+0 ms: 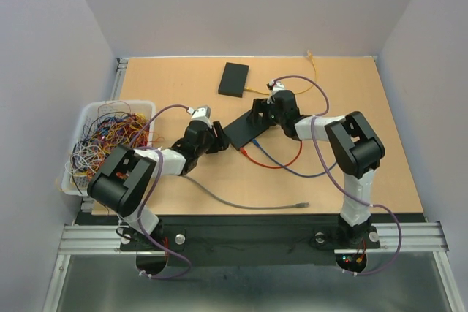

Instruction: Insert the plug into the switch port

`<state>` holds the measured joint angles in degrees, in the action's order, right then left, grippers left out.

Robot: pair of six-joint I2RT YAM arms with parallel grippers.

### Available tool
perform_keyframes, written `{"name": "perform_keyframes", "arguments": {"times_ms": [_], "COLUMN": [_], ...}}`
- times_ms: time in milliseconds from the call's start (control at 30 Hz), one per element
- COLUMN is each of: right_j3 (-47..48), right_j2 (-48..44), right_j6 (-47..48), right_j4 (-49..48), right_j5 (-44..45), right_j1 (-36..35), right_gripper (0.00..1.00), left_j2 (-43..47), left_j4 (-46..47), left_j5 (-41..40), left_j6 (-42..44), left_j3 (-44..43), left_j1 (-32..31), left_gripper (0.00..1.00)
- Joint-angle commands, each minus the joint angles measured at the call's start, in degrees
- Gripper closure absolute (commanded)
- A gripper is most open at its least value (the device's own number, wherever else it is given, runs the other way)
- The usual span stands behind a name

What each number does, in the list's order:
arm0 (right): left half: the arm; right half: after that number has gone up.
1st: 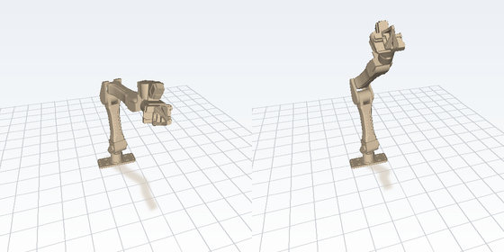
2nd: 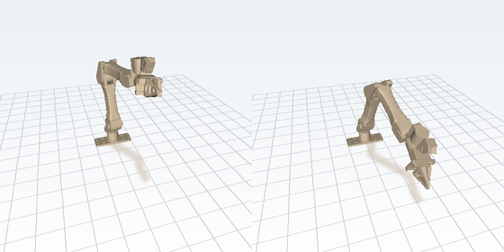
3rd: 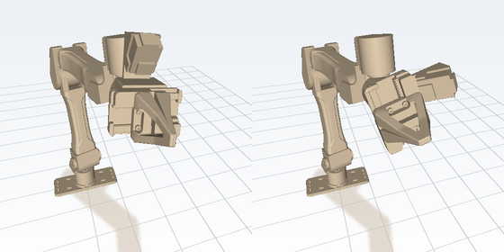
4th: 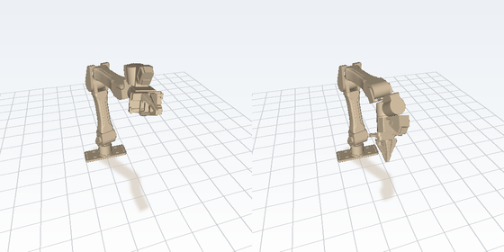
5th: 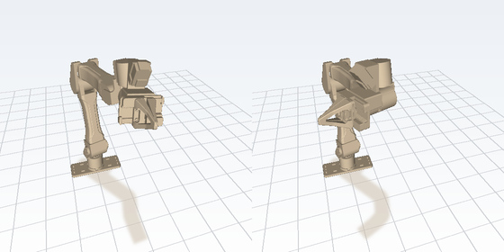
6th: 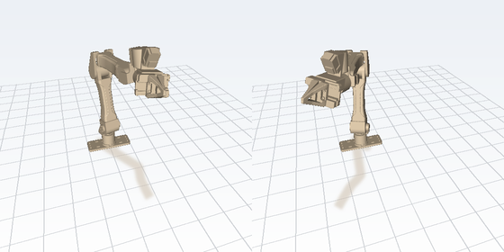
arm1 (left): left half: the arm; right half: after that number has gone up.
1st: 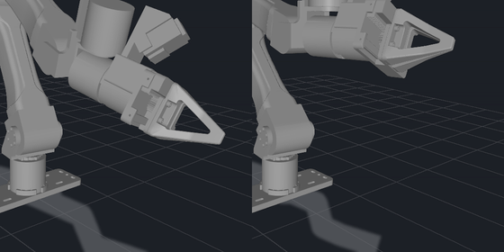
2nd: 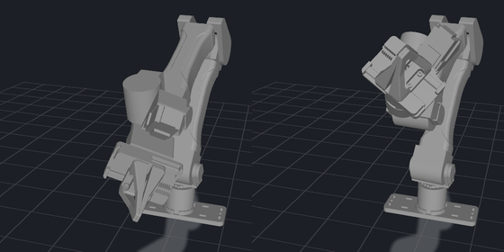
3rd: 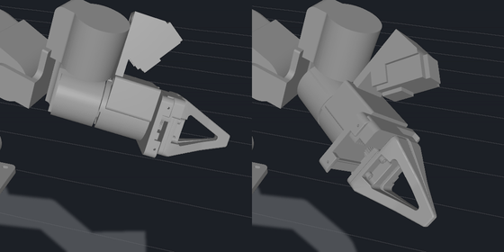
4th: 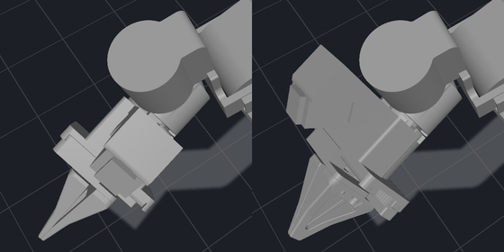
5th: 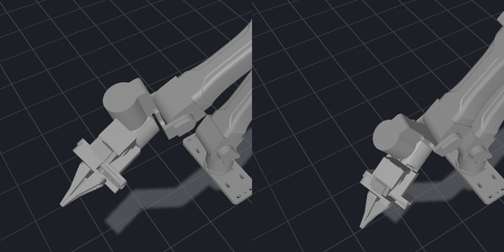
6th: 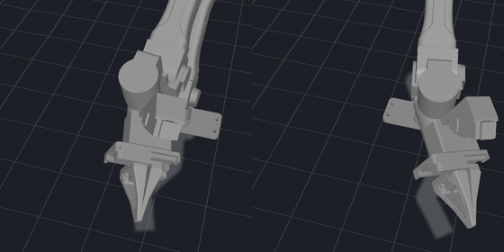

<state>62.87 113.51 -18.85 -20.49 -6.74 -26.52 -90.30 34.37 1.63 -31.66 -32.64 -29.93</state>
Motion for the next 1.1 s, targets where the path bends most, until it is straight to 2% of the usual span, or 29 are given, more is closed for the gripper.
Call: {"name": "perform_keyframes", "arguments": {"times_ms": [0, 167, 300, 600, 667, 700, 833, 1000, 1067], "right_j3": [1.82, 1.64, 0.85, -4.07, -3.63, -2.07, 5.57, 6.75, 5.52], "right_j2": [2.32, 4.08, 3.47, -1.1, -1.54, -2.06, -4.43, -10.41, -12.69], "right_j6": [0.22, 0.04, -0.04, 0.83, 1.01, 2.31, 7.06, 9.0, 10.06], "right_j4": [-4.29, -6.84, -6.76, -6.67, -5.09, -3.78, 5.79, 8.36, 8.54], "right_j5": [-10.19, -16.72, -16.72, -9.26, -5.14, -1.38, 3.82, 2.88, 3.14], "right_j1": [0.24, -0.37, -2.04, -9.16, -9.16, -9.16, -9.25, -11.0, -15.02], "right_gripper": [0.16, 0.18, 0.19, 0.19, 0.17, 0.15, 0.14, 0.13, 0.14], "left_j2": [2.23, 5.74, 12.32, 27.18, 28.68, 30.17, 33.43, 40.1, 42.83], "left_j4": [2.11, -0.97, -5.17, -17.3, -18.98, -20.73, -23.91, -27.25, -27.25], "left_j5": [-0.92, -1.19, -2.93, -7.51, -8.83, -9.88, -12.78, -18.14, -20.07], "left_j6": [-1.21, -2.79, -2.97, -0.43, 0.89, 1.42, 3.62, 3.45, 2.4], "left_j3": [-0.58, 1.52, 4.34, 4.17, 3.73, 3.55, 4.25, 6.8, 8.29], "left_j1": [-1.27, -1.71, -2.15, -2.15, -2.15, -2.15, -2.23, -2.15, -2.15], "left_gripper": [0.35, 0.35, 0.35, 0.34, 0.34, 0.34, 0.34, 0.34, 0.34]}}
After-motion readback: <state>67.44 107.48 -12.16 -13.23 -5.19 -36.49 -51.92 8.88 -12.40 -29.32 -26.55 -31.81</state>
